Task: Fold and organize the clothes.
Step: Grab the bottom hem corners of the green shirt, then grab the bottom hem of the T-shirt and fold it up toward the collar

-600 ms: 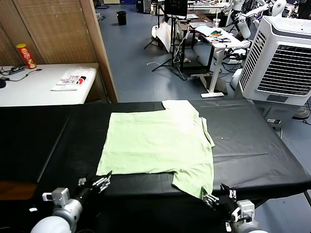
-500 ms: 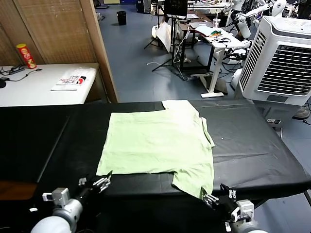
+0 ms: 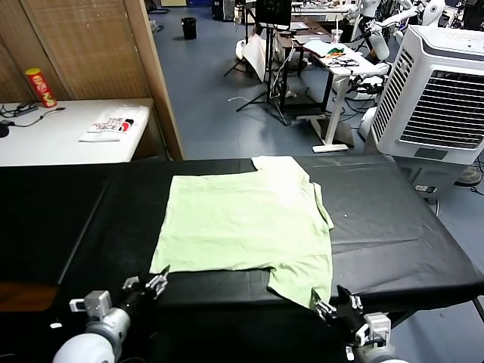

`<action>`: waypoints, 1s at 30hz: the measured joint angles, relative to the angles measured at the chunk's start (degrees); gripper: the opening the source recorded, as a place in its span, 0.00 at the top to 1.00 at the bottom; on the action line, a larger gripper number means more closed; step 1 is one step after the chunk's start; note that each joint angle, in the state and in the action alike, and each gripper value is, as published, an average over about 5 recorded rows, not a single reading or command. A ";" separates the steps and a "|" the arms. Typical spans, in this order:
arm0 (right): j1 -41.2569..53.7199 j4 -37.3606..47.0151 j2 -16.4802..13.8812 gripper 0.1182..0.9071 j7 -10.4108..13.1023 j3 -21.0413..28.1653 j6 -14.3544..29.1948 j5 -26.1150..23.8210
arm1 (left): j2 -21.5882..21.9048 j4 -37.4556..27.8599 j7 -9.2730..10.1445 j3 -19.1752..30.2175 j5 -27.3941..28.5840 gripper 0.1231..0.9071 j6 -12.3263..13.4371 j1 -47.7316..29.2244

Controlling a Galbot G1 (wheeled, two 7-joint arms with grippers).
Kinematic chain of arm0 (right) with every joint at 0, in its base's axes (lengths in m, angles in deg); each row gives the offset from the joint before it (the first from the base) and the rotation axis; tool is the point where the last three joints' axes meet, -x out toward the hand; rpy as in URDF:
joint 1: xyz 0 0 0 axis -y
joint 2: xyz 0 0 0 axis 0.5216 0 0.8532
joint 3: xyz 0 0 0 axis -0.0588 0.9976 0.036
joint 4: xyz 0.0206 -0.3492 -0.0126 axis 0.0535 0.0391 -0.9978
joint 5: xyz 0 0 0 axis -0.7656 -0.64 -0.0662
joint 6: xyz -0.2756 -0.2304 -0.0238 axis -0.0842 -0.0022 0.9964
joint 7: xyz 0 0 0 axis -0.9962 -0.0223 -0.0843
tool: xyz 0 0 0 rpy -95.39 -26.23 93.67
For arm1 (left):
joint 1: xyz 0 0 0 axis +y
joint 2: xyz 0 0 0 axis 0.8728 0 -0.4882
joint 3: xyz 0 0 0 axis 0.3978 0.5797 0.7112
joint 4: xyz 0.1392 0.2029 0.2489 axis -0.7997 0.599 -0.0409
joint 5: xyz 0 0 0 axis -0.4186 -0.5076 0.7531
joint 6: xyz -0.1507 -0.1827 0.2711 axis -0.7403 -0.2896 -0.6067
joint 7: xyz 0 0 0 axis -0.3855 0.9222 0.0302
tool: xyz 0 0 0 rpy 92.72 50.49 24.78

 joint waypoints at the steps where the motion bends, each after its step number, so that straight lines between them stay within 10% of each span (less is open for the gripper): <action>1: -0.14 -0.15 0.09 0.67 0.05 0.07 0.08 -0.20 | -0.04 0.09 0.05 0.01 0.00 0.86 0.01 0.16; 7: -1.66 -1.49 0.63 0.99 1.81 0.01 0.47 -1.71 | -0.16 1.78 0.13 0.11 0.23 1.00 0.02 1.56; 20: -9.52 -9.51 0.55 1.00 2.01 -3.37 -0.27 0.56 | 0.07 9.82 1.75 -2.80 -0.23 1.00 0.73 9.82; 30: -0.63 -4.24 -3.16 1.00 -3.04 -6.43 6.52 4.93 | -3.72 10.04 1.01 -2.52 1.73 1.00 5.01 6.99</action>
